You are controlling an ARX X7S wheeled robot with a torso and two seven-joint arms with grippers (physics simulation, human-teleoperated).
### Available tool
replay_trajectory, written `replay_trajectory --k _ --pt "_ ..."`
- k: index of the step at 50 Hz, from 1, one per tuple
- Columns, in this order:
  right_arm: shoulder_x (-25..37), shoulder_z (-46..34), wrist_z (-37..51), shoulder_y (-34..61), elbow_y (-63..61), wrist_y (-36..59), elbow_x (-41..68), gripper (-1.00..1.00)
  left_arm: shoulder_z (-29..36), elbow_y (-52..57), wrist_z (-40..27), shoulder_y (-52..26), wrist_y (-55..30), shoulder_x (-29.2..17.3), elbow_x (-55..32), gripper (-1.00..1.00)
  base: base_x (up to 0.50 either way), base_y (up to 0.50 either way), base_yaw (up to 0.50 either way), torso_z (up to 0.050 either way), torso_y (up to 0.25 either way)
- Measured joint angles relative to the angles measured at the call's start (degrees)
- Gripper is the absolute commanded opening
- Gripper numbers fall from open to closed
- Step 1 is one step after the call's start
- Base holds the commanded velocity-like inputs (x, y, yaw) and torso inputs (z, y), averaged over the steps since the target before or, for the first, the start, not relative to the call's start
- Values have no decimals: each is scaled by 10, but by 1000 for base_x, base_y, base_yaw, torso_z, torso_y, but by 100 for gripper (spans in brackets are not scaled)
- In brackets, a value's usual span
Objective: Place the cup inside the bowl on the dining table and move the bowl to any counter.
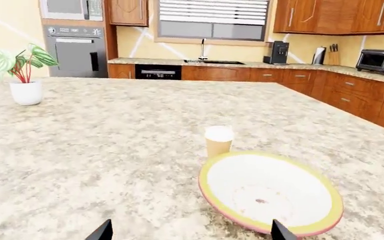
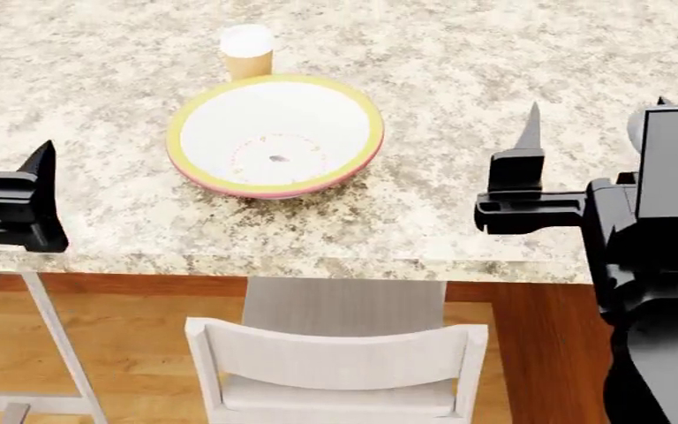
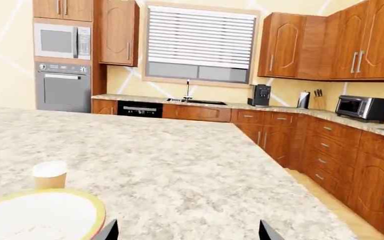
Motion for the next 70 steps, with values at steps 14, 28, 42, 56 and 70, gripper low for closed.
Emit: replay_trajectory --k 14,28,42,56,70 --pt "28 16 -14 57 23 75 39 100 8 -44 23 -68 -61 -31 -30 100 61 0 0 0 0" --pt "39 29 -17 33 21 82 51 100 5 -50 32 -41 -60 -49 -35 100 303 0 0 0 0" --pt "46 36 -15 16 8 89 61 100 6 -50 38 -27 -57 -57 -36 100 305 0 0 0 0" --pt "53 41 -19 1 5 86 65 100 -1 -51 41 -20 -54 -63 -43 100 335 35 0 0 0" --pt "53 44 -20 -9 2 83 70 100 -2 -51 43 -10 -49 -64 -45 100 364 291 0 0 1"
